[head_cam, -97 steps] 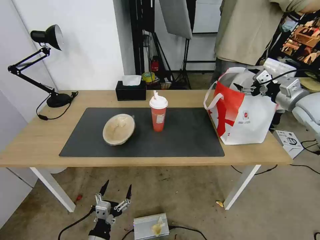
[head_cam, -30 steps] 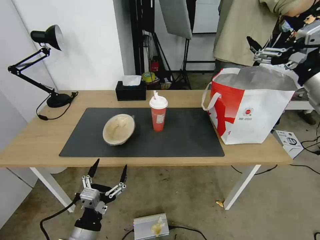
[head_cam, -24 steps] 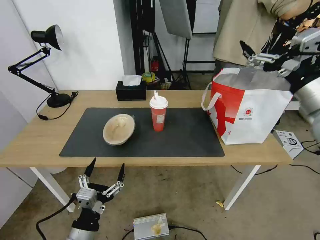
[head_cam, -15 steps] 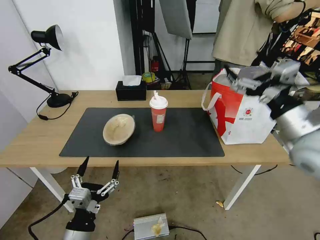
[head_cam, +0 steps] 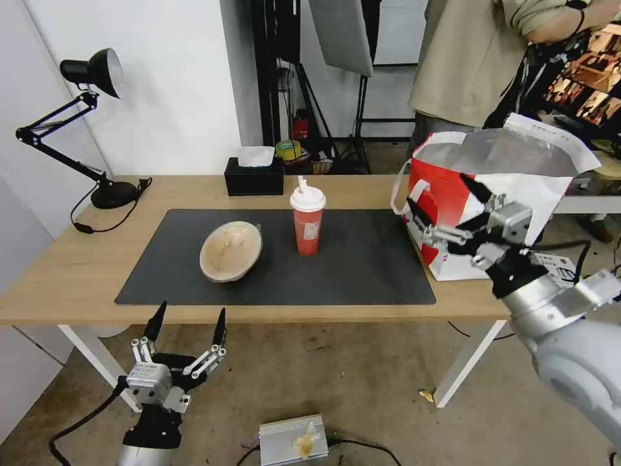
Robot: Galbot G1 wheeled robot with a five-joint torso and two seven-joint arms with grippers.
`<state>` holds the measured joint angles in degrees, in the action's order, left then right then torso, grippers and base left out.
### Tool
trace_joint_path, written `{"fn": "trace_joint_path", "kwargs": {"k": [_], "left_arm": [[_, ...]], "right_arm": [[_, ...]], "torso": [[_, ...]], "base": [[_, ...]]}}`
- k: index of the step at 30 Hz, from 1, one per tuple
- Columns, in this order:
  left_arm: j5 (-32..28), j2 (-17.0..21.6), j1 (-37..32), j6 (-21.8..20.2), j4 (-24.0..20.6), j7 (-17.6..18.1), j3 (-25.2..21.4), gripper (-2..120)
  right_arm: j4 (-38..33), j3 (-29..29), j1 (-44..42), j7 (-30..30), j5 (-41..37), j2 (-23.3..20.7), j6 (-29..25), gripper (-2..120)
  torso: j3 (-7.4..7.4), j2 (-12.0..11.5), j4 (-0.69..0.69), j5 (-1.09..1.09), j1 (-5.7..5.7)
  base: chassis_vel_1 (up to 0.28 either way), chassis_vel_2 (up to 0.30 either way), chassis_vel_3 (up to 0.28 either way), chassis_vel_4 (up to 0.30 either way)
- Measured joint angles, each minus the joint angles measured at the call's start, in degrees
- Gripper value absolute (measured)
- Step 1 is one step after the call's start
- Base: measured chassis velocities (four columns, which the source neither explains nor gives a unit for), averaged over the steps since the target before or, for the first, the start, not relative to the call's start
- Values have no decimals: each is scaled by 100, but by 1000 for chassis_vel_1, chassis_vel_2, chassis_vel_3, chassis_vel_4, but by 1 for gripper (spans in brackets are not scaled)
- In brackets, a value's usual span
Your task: Pick up the trash from the table and place it into the takeout bag.
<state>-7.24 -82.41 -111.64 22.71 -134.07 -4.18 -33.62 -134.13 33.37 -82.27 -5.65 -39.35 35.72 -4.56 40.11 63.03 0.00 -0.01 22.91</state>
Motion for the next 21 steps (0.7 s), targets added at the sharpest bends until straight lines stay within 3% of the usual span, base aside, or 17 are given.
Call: {"fn": "trace_joint_path", "kwargs": {"k": [21], "left_arm": [[-366, 346, 314, -243, 34, 16, -158, 100]], "right_arm": [[-232, 372, -1913, 967, 1283, 1100, -302, 100]], "torso": [[0, 0, 0, 0, 0]], "base": [[0, 0, 0, 0]]}}
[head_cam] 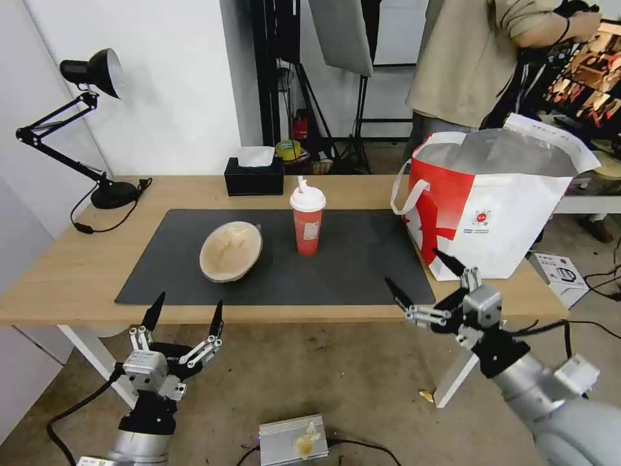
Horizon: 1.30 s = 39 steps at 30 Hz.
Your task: Pick up the trash from the table and place it into the takeout bag.
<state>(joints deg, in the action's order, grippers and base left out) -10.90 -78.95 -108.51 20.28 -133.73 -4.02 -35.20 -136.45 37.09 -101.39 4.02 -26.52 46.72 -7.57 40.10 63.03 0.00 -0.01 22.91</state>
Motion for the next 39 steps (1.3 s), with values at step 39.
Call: {"fn": "trace_joint_path", "kwargs": {"k": [39], "left_arm": [[311, -200, -67, 132, 169, -52, 120, 100]], "right_arm": [[270, -394, 117, 283, 311, 159, -219, 100]], "torso": [[0, 0, -2, 1, 1]], "base": [[0, 0, 0, 0]]}}
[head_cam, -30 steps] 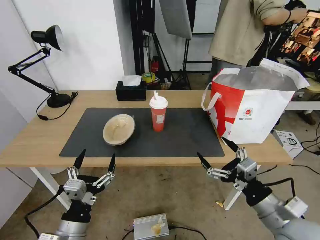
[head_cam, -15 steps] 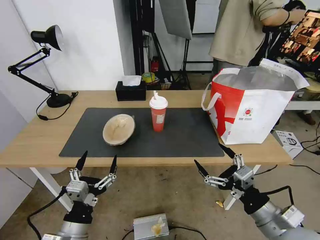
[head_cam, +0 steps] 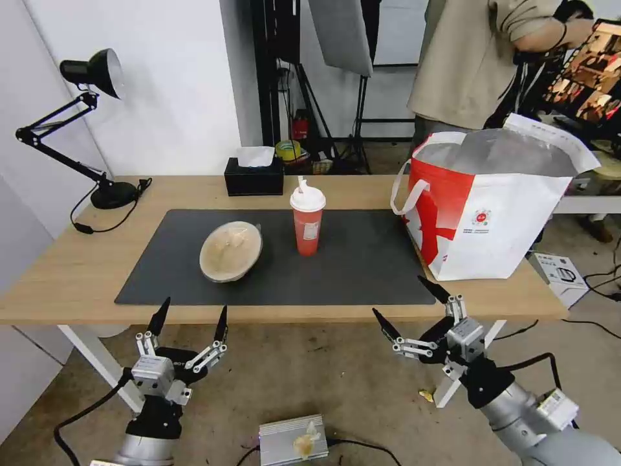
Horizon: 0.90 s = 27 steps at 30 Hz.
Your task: Pick up the trash from the table and place it into the takeout bag.
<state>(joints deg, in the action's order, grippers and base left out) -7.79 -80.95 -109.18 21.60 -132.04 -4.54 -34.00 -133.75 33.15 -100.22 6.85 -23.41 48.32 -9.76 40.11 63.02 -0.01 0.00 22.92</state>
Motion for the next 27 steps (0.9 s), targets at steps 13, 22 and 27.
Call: {"fn": "trace_joint_path", "kwargs": {"k": [13, 22, 27], "left_arm": [[-42, 191, -34, 134, 193, -114, 45, 100], [20, -132, -89, 186, 183, -137, 15, 100], [71, -220, -127, 226, 201, -140, 16, 100]], "right_arm": [[373, -333, 574, -161, -260, 32, 325, 100], [922, -1020, 1531, -188, -542, -296, 397, 100], [1120, -1339, 1960, -229, -682, -386, 450, 100]], "torso": [[0, 0, 0, 0, 0], [0, 0, 1, 0, 0], [0, 0, 1, 0, 0]], "base": [[0, 0, 0, 0], [0, 0, 0, 0], [0, 0, 0, 0]]}}
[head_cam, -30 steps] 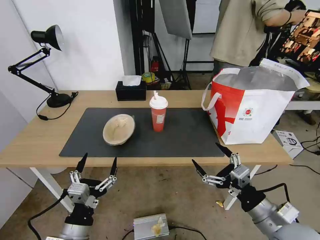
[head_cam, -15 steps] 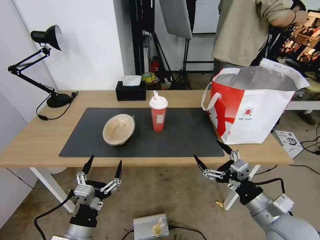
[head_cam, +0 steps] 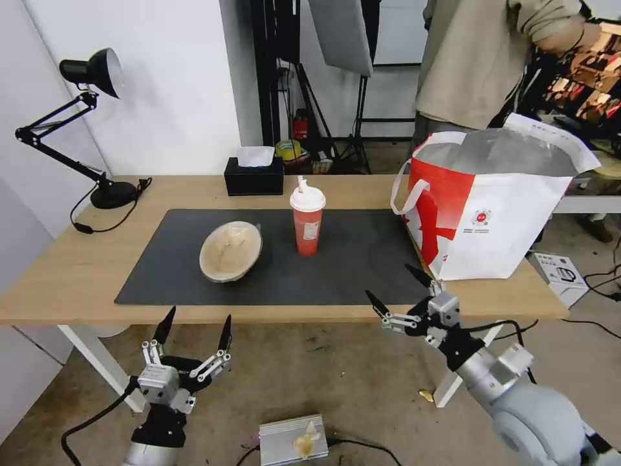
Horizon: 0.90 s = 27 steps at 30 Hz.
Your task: Pick up the trash from the table and place it into the takeout bag.
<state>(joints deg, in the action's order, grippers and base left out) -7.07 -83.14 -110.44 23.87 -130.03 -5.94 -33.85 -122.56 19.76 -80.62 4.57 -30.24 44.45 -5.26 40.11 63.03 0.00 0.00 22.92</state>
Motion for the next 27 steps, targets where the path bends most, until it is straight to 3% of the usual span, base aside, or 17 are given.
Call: {"fn": "trace_joint_path", "kwargs": {"k": [19, 27], "left_arm": [[187, -354, -176, 77, -83, -6, -101, 100], [221, -483, -218, 151, -25, -9, -183, 100]], "right_arm": [[1282, -1934, 2373, -236, -655, 119, 331, 100], [1972, -2683, 3245, -303, -823, 474, 383, 100]], "torso": [[0, -1, 0, 0, 0], [0, -1, 0, 0, 0]], "base": [[0, 0, 0, 0], [0, 0, 0, 0]]}}
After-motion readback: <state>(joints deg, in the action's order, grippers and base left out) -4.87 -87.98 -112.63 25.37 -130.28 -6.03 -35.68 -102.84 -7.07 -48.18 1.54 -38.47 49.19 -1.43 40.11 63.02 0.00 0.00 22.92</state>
